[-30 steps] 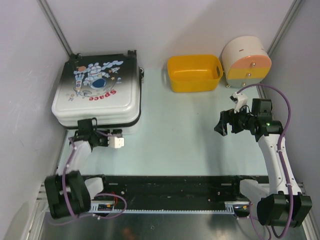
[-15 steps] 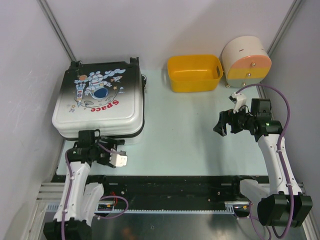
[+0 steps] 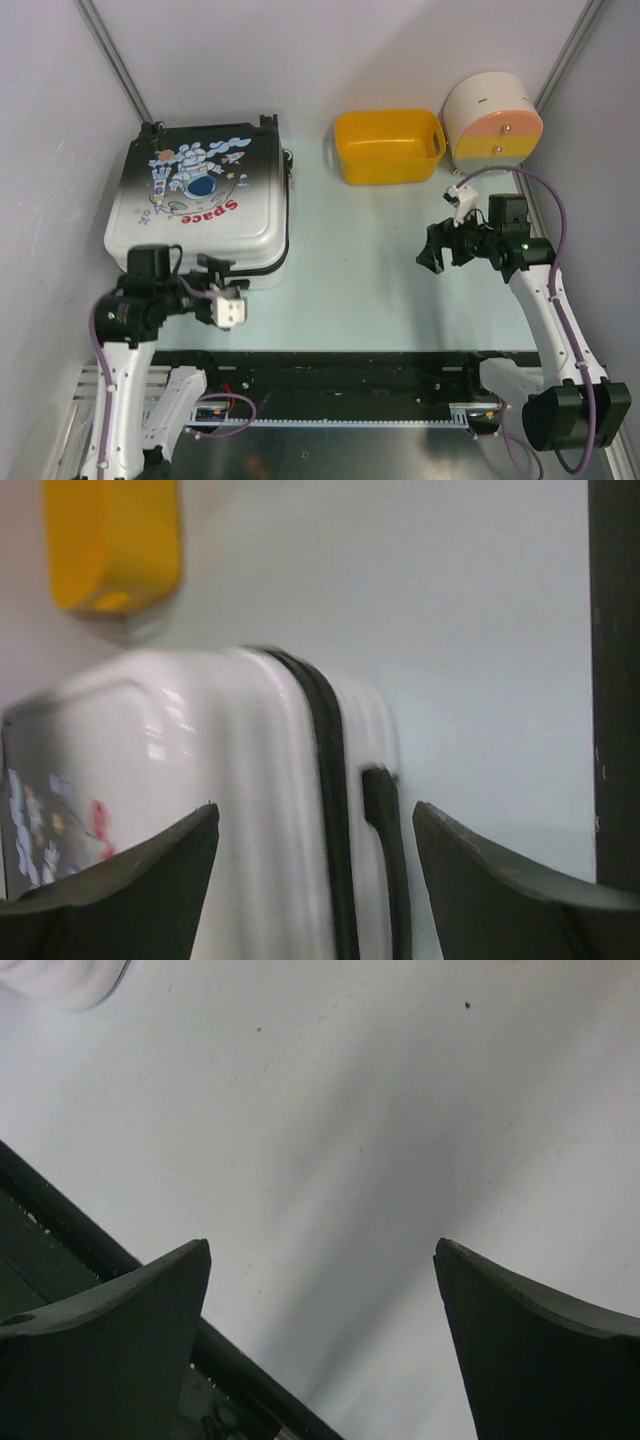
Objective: Open, take out, and arrange the luggage
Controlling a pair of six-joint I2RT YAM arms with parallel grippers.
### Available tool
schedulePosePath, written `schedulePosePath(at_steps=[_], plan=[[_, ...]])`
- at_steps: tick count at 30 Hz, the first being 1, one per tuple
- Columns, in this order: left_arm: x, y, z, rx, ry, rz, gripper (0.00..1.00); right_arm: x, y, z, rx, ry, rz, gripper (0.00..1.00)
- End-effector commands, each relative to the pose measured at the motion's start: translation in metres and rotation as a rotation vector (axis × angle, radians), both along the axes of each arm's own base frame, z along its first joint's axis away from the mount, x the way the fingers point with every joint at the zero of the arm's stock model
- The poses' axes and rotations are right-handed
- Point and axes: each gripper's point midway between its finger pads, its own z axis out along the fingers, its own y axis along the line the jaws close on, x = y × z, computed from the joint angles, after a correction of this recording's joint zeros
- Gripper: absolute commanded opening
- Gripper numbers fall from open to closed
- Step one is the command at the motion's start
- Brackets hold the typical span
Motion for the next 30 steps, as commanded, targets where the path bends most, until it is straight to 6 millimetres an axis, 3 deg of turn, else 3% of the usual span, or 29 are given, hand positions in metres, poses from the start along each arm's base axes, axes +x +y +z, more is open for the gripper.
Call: schedulePosePath(at_steps=[1,2,3,4,5,6,7,8,11,12,13,14,15,16,18,20,21,22,24,30], plan=[[-0.018,-0.048,0.084,-0.395,0.298,0.014,0.83,0.034,0.009,0.022,0.027,-0.119,-0.019,1.00],[-0.001,-0.053,0.094,-0.441,0.375,0.037,0.98,0.039,0.012,0.025,0.033,-0.133,-0.017,1.00],[0.008,-0.056,0.105,-0.504,0.485,0.121,1.00,0.044,0.015,0.026,0.036,-0.139,-0.016,1.00],[0.023,-0.055,0.133,-0.546,0.461,0.161,1.00,0.052,0.022,0.025,0.036,-0.146,-0.009,1.00],[0.063,-0.050,0.141,-0.573,0.446,0.243,1.00,0.057,0.027,0.030,0.048,-0.153,-0.002,1.00],[0.080,-0.046,0.152,-0.663,0.519,0.384,1.00,0.061,0.033,0.031,0.054,-0.154,0.007,1.00],[0.105,-0.030,0.172,-0.725,0.458,0.485,1.00,0.068,0.043,0.028,0.060,-0.145,0.031,1.00],[0.143,-0.016,0.185,-0.774,0.385,0.553,1.00,0.071,0.049,0.029,0.071,-0.142,0.039,0.99],[0.206,0.043,0.225,-0.956,0.215,0.861,1.00,0.080,0.075,0.032,0.082,-0.148,0.096,0.99],[0.241,0.068,0.209,-0.971,0.217,1.017,1.00,0.083,0.082,0.034,0.082,-0.156,0.112,0.98],[0.251,0.087,0.228,-0.999,0.150,1.058,1.00,0.084,0.097,0.030,0.074,-0.161,0.145,0.98],[0.264,0.100,0.229,-1.010,0.137,1.096,1.00,0.086,0.103,0.029,0.068,-0.170,0.162,0.98],[0.290,0.127,0.207,-1.025,0.178,1.186,1.00,0.085,0.112,0.028,0.057,-0.185,0.188,0.98],[0.299,0.139,0.222,-1.057,0.142,1.195,1.00,0.090,0.119,0.033,0.056,-0.217,0.202,0.98],[0.329,0.176,0.214,-1.107,0.154,1.263,1.00,0.089,0.144,0.033,0.066,-0.249,0.262,0.98],[0.345,0.198,0.205,-1.138,0.174,1.298,1.00,0.083,0.168,0.032,0.078,-0.271,0.320,0.98],[0.348,0.213,0.215,-1.161,0.146,1.300,1.00,0.085,0.177,0.037,0.085,-0.314,0.345,0.98],[0.363,0.224,0.191,-1.152,0.183,1.328,1.00,0.084,0.185,0.038,0.088,-0.332,0.365,0.98],[0.372,0.239,0.186,-1.145,0.160,1.351,1.00,0.080,0.207,0.037,0.098,-0.365,0.416,0.97],[0.396,0.267,0.125,-1.097,0.219,1.456,1.00,0.077,0.252,0.018,0.158,-0.330,0.542,0.95]])
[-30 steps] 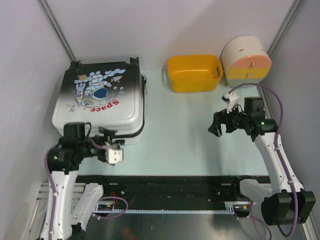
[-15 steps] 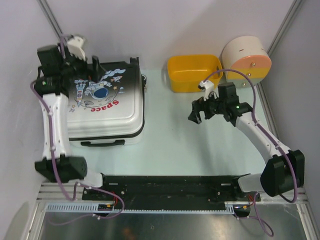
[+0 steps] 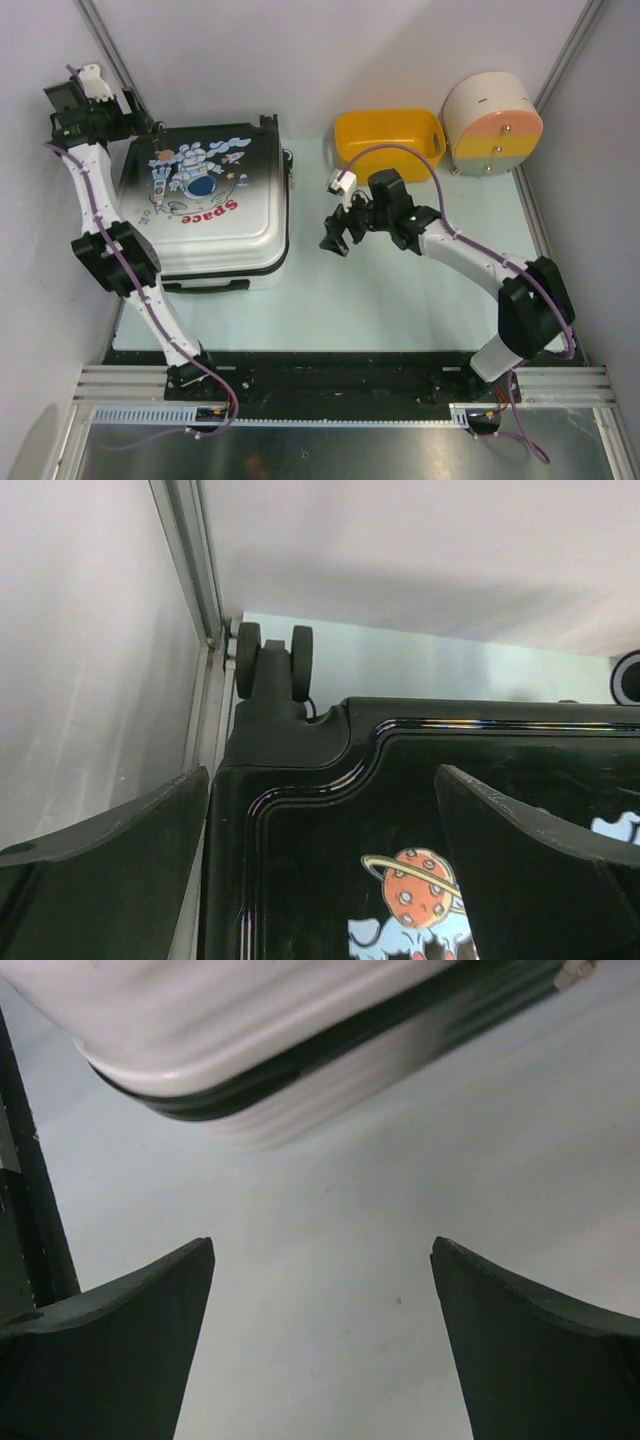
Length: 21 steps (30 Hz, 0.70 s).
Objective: Open, take out, and arrange the luggage
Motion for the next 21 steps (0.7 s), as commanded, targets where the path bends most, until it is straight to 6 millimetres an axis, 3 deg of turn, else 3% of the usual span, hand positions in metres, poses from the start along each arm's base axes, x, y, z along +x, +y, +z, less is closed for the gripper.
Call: schedulePosePath(at_steps=[1,5,12,16,21], plan=[[0.011,0.006,0.007,-0.059,-0.030,0.067,1.00,0.012,0.036,0.021,0.100,-0.081,0.104,0.94],[0.019,0.015,-0.030,-0.122,0.033,0.102,1.00,0.012,0.057,0.016,0.094,-0.112,0.161,0.91],[0.033,0.018,-0.074,-0.166,0.092,0.090,1.00,0.022,0.078,0.005,0.078,-0.217,0.231,0.84],[0.036,-0.005,-0.094,-0.231,0.125,-0.001,0.98,0.019,0.081,0.005,0.069,-0.283,0.301,0.82],[0.034,-0.056,-0.110,-0.278,0.164,-0.169,0.86,0.011,0.082,0.005,0.051,-0.350,0.383,0.82]])
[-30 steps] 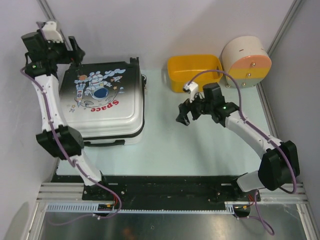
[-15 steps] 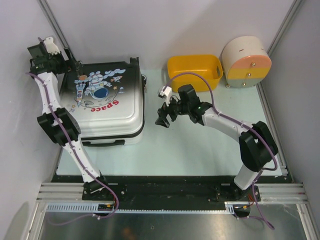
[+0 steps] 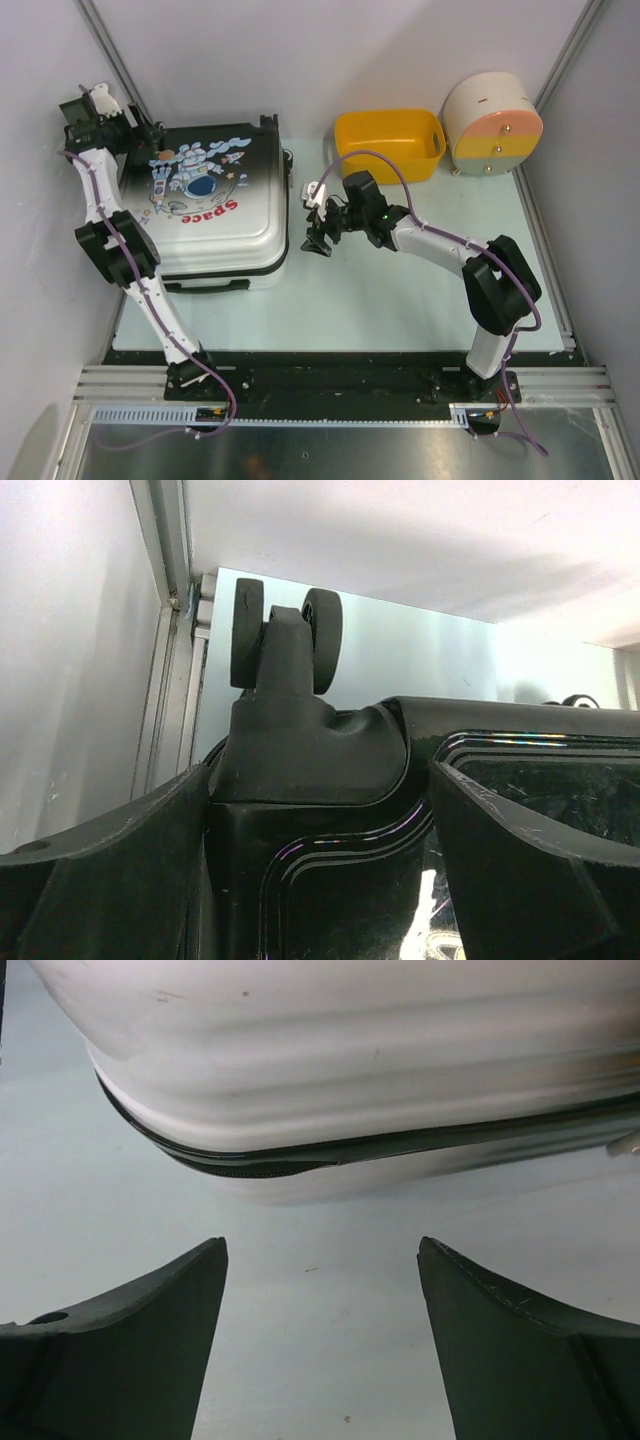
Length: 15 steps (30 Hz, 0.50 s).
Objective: Open, take out, and arrange the luggage
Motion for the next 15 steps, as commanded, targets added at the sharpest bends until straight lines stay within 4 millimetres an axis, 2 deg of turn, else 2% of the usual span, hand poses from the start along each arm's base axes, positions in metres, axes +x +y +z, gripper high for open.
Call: schedulePosePath(at_steps=[1,2,4,5,6,7,8,11,12,15], plan=[[-0.001,-0.076,-0.022,-0.159,0.051,-0.196,0.85,0.002,0.013,0.028,0.044,-0.173,0.114,0.82],[-0.004,-0.092,-0.034,-0.176,0.079,-0.233,0.83,0.003,0.012,0.028,0.045,-0.178,0.117,0.81],[-0.011,-0.114,-0.040,-0.200,0.095,-0.298,0.78,0.003,0.013,0.028,0.044,-0.199,0.132,0.81],[-0.020,-0.135,-0.046,-0.222,0.120,-0.337,0.75,0.001,0.012,0.025,0.035,-0.195,0.142,0.79],[-0.026,-0.146,-0.050,-0.239,0.135,-0.365,0.70,0.001,0.012,0.028,0.036,-0.214,0.151,0.78],[-0.032,-0.157,-0.054,-0.237,0.145,-0.399,0.69,-0.005,0.008,0.022,0.014,-0.188,0.160,0.77],[-0.044,-0.178,-0.062,-0.240,0.172,-0.442,0.68,-0.011,0.003,0.015,-0.007,-0.162,0.174,0.74],[-0.067,-0.210,-0.074,-0.246,0.209,-0.525,0.65,-0.025,-0.003,0.013,-0.022,-0.138,0.196,0.67],[-0.071,-0.215,-0.076,-0.250,0.216,-0.539,0.64,-0.030,-0.007,0.007,-0.031,-0.127,0.199,0.64],[-0.079,-0.225,-0.077,-0.249,0.218,-0.573,0.64,-0.043,0.000,0.008,-0.020,-0.118,0.206,0.55]])
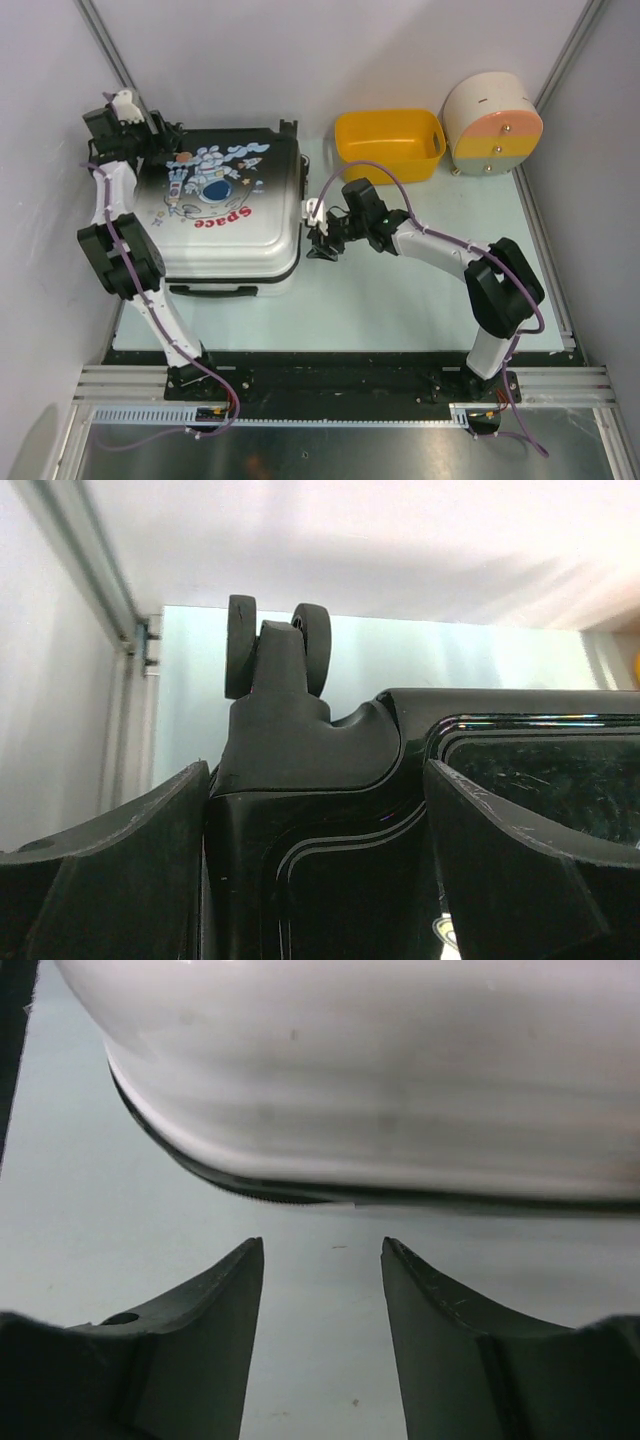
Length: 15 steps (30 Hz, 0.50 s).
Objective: Open, take out, and arrange the luggage
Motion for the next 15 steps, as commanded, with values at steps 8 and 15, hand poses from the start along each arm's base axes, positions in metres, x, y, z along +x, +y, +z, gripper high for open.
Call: schedulePosePath(at_steps=[8,15], plan=[[-0.086,-0.192,-0.059,-0.210,0.310,-0.554,0.66,-0.079,0.051,0.033,0.080,-0.012,0.135,0.41],[-0.098,-0.199,-0.049,-0.175,0.273,-0.606,0.78,-0.139,0.101,0.049,0.155,-0.087,0.234,0.41]])
